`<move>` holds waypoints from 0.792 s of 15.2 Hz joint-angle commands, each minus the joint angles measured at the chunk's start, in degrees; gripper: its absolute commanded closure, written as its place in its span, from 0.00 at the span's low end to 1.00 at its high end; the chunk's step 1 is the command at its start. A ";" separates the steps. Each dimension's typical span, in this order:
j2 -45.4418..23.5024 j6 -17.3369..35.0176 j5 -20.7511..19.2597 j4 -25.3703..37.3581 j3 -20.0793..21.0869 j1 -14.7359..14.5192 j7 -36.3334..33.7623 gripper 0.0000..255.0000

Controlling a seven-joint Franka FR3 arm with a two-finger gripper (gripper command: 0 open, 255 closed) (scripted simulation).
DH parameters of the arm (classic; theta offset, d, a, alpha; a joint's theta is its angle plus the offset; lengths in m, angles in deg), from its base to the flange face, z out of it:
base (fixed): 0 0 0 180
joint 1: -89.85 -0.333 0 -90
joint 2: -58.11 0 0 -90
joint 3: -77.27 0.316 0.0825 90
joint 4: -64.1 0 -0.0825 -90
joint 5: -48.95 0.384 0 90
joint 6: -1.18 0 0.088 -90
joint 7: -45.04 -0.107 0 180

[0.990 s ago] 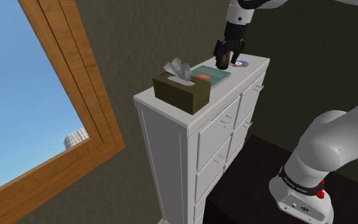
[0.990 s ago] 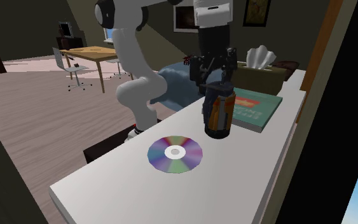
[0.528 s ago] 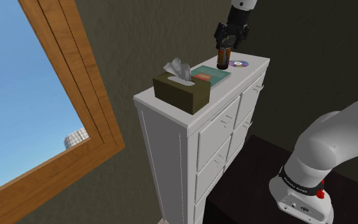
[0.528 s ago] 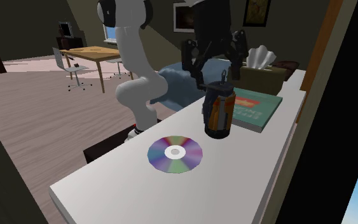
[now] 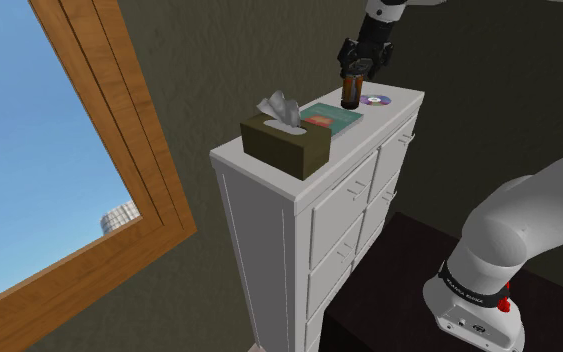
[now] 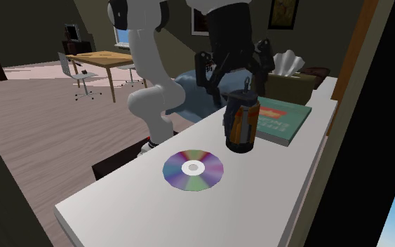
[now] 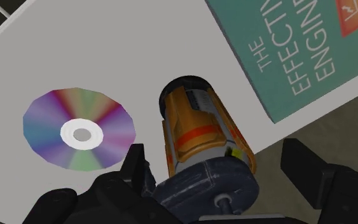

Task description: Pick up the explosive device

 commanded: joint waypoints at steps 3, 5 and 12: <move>0.33 1.98 -0.02 -2.28 -0.01 0.03 0.04 0.00; 0.27 2.00 -0.01 -2.24 0.01 0.02 0.02 1.00; 0.28 1.97 -0.02 -2.21 0.03 0.02 -0.01 1.00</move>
